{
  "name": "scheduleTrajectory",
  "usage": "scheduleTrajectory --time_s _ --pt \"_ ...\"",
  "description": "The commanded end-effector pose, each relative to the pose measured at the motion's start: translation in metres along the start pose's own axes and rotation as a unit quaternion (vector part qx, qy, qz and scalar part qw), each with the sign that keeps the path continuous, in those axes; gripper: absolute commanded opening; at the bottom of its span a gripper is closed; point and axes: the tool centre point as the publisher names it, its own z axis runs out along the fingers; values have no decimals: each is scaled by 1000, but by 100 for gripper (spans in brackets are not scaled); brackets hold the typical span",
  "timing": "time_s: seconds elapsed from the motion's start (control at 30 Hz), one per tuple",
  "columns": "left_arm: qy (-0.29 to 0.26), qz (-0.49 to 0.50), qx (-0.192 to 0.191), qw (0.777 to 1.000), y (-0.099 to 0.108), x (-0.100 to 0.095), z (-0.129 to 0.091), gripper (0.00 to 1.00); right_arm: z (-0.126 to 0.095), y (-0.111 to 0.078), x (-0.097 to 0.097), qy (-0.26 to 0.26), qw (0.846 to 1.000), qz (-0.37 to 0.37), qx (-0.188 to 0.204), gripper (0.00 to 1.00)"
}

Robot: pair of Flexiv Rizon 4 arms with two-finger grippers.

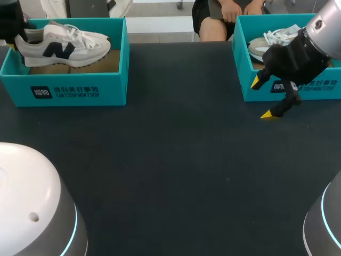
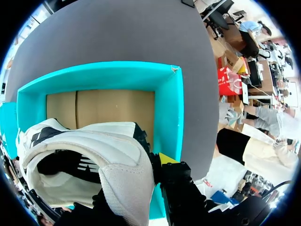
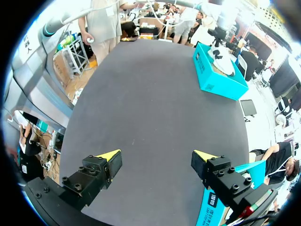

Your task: Take the shoe out of the shoebox, open the shoe tongue, remove and reinsert the insole, then place the shoe into the shoebox

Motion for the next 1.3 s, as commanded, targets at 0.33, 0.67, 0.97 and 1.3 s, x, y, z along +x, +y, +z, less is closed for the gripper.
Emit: scheduleTrajectory --time_s 0.33,0.67,0.97,1.3 --pt "1 2 23 1000 -4 -4 15 0 1 0 -1 0 1000 0 1 100" --pt "4 6 32 999 -23 -4 26 0 1 0 -1 0 1000 0 1 100" --pt "2 8 33 999 -43 -6 29 0 1 0 -1 0 1000 0 1 100" --pt "-1 6 47 999 -57 -5 38 0 1 0 -1 0 1000 0 1 100"
